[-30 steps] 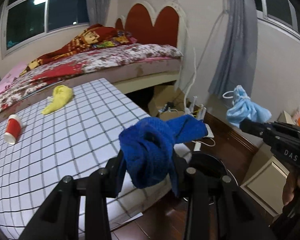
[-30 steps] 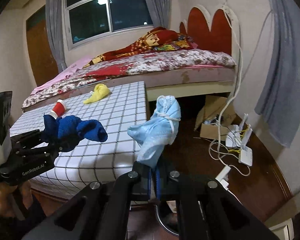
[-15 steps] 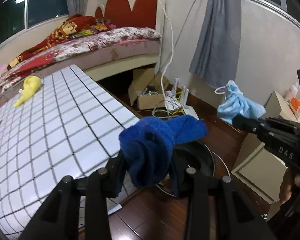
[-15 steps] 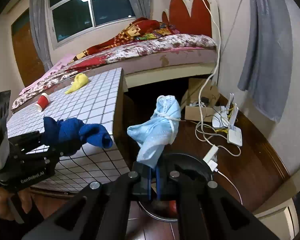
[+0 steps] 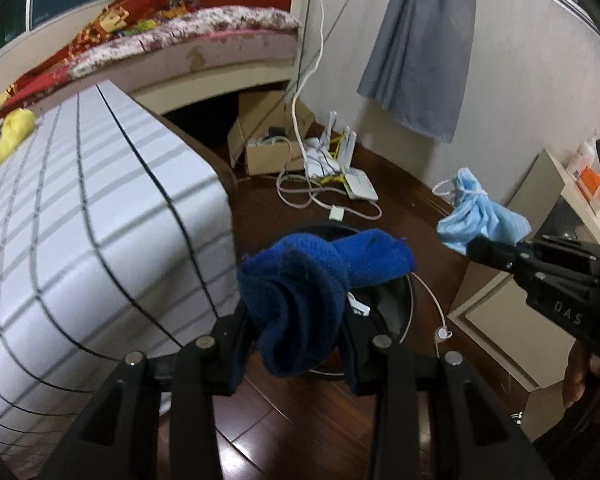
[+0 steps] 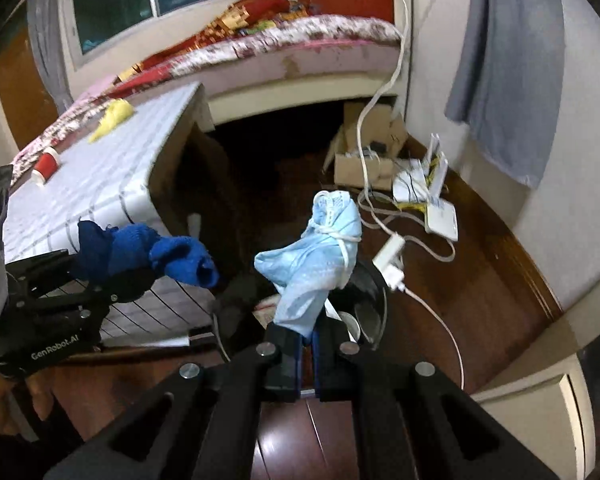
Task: Collect trash
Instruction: 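Carry the blue cloth and mask toward the black bin, then open both tools to drop the blue cloth and mask into the bin, then move both open tools back over the table toward the cup and towel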
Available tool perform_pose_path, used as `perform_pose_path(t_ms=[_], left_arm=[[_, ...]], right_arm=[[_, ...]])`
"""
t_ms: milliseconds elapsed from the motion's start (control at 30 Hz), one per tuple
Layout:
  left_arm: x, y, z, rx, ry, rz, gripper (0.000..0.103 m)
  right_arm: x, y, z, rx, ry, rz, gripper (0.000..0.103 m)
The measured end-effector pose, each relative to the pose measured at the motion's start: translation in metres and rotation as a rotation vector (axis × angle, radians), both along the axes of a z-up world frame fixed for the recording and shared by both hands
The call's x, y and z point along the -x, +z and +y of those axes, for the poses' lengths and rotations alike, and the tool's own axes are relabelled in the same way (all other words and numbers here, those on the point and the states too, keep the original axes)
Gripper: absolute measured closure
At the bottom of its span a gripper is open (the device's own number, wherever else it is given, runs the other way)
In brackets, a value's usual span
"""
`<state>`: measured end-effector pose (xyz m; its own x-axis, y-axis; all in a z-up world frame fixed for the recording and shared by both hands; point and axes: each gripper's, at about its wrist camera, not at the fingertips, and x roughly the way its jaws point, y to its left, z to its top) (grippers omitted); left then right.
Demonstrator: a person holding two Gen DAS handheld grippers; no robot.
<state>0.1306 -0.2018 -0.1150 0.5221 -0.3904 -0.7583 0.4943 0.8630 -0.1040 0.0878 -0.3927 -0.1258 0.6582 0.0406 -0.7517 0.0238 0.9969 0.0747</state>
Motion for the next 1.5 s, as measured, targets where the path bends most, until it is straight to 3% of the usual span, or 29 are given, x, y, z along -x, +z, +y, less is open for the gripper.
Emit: perform_pose_path(t_ms=[433, 667, 767, 800, 833, 867, 900, 933, 967, 1033, 1500], left_arm=[[-0.024, -0.044, -0.028, -0.02, 0.006, 0.104, 0.064], [-0.033, -0.057, -0.033, -0.036, 0.007, 0.136, 0.064], [-0.038, -0.064, -0.036, -0.036, -0.006, 0.161, 0.06], [-0.041, -0.069, -0.038, -0.028, -0.015, 0.182, 0.053], [-0.042, -0.072, -0.039, -0.027, -0.014, 0.19, 0.047], [-0.042, -0.076, -0.039, -0.035, 0.007, 0.188, 0.029], [-0.042, -0.078, -0.038, -0.038, 0.013, 0.188, 0.019], [-0.041, -0.079, -0.038, -0.041, 0.014, 0.19, 0.016], [-0.041, -0.08, -0.037, -0.051, 0.019, 0.192, 0.012], [-0.038, -0.08, -0.033, -0.073, 0.036, 0.175, 0.005], [-0.03, -0.069, -0.015, -0.103, 0.083, 0.106, 0.004]], right_arm=[[-0.039, -0.065, -0.012, -0.019, -0.002, 0.154, 0.099], [-0.051, -0.083, -0.015, -0.022, 0.006, 0.195, 0.099], [-0.056, -0.089, -0.014, -0.041, 0.023, 0.212, 0.099], [-0.058, -0.092, -0.013, -0.041, 0.037, 0.219, 0.099], [-0.061, -0.098, -0.011, -0.022, 0.047, 0.235, 0.095], [-0.064, -0.104, -0.01, 0.002, 0.045, 0.253, 0.087], [-0.065, -0.111, -0.011, 0.033, 0.032, 0.279, 0.054], [-0.064, -0.116, -0.014, 0.067, 0.004, 0.282, 0.018], [-0.062, -0.118, -0.018, 0.084, -0.021, 0.275, 0.008], [-0.061, -0.119, -0.024, 0.093, -0.045, 0.279, 0.005], [-0.048, -0.102, -0.02, 0.111, -0.065, 0.255, 0.001]])
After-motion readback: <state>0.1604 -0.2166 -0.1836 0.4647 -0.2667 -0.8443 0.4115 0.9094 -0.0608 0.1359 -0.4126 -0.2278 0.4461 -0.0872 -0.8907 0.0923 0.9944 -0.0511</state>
